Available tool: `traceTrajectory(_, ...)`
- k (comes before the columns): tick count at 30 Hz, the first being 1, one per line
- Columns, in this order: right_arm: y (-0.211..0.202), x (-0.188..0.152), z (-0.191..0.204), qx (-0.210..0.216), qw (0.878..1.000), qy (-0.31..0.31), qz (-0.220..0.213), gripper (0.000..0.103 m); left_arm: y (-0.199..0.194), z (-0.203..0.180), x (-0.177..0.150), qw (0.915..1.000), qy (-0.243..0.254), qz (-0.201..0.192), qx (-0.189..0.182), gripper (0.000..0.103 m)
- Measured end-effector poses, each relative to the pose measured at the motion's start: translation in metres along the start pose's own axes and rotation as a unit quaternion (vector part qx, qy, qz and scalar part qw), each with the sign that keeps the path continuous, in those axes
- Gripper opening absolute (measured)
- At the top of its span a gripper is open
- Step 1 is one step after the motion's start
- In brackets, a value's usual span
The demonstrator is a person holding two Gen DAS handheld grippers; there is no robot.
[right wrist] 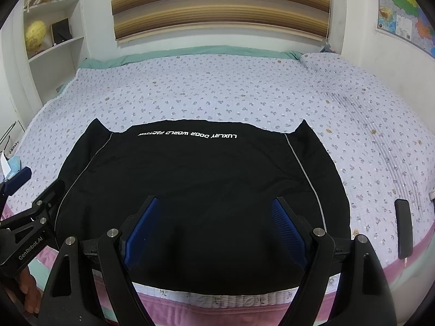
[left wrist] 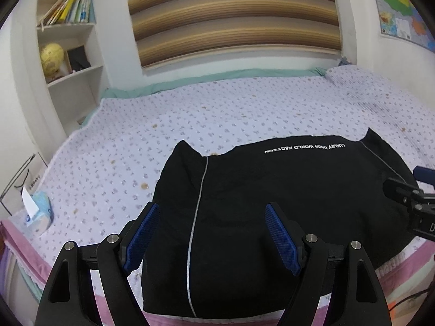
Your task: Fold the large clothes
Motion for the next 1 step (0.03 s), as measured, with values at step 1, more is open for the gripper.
traceTrajectory(1, -0.0002, 0.0002, -0.0002, 0.000, 1.000, 0.000, 0.000, 0.086, 0.0011, 0.0007, -0.0005, 0.9999, -0.006, 0.005, -0.007, 0.081)
Point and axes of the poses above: each gripper's, at about its wrist camera, not at the fingertips, and y roughly the way its jaws point, z to its left, x to its top, the point moved 9 cm from there along y, roughly the way its jaws point, and after that the axes turned 8 degrees about -x, right-handed, at the moved point
